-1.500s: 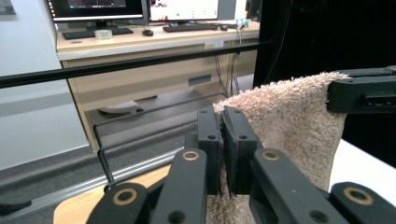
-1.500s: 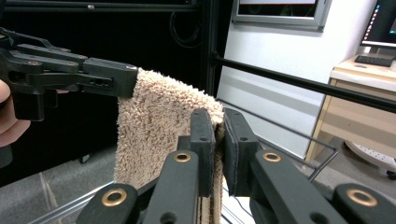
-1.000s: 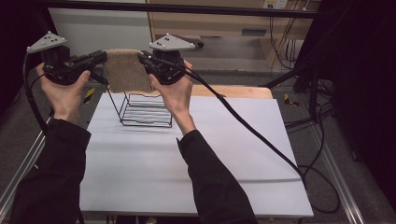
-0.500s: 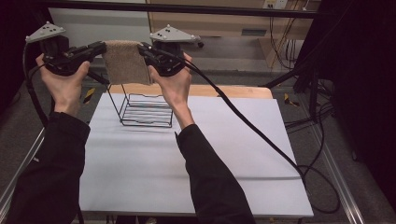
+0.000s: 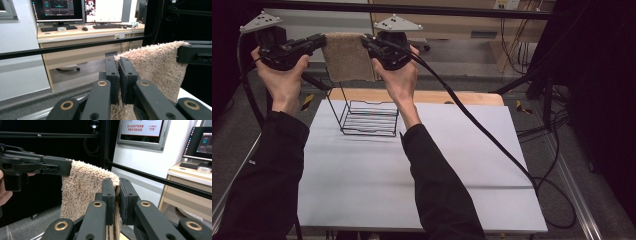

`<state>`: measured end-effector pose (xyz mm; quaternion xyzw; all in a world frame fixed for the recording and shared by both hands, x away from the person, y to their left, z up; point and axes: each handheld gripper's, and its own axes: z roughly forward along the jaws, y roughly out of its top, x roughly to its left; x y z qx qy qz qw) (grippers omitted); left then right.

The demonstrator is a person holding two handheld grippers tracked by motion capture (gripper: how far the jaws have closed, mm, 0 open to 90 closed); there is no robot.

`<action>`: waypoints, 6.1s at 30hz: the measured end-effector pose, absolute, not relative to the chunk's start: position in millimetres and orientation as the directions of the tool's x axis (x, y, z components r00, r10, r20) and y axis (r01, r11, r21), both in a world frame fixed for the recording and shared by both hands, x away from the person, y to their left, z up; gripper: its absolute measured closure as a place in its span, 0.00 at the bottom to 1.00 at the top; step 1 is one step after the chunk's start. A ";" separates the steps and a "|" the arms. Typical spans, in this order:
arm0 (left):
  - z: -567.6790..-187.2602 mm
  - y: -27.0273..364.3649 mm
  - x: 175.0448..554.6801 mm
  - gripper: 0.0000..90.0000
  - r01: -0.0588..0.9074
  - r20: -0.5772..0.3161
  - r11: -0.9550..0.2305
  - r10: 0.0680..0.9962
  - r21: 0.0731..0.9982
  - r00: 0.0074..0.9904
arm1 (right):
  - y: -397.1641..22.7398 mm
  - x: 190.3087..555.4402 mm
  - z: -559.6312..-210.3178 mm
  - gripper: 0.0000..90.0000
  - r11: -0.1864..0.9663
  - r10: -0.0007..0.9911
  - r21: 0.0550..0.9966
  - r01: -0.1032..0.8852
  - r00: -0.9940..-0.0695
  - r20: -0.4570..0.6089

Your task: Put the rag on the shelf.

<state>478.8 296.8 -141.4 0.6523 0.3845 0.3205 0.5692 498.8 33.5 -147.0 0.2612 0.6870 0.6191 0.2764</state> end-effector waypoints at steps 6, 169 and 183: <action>-141.0 294.8 491.3 0.96 0.146 -0.014 -0.065 0.875 0.987 0.484 | 34.5 510.5 -150.7 0.93 0.091 0.702 0.996 0.018 -0.710 -0.051; -252.5 280.9 466.1 0.74 0.373 0.006 -0.275 0.811 0.886 0.584 | 8.4 481.8 -241.2 0.79 0.310 0.602 0.927 0.213 -0.798 -0.018; -269.5 272.3 436.6 0.42 0.352 0.029 -0.305 0.791 0.885 0.612 | -59.9 457.9 -249.8 0.51 0.257 0.647 0.925 0.281 -0.761 0.051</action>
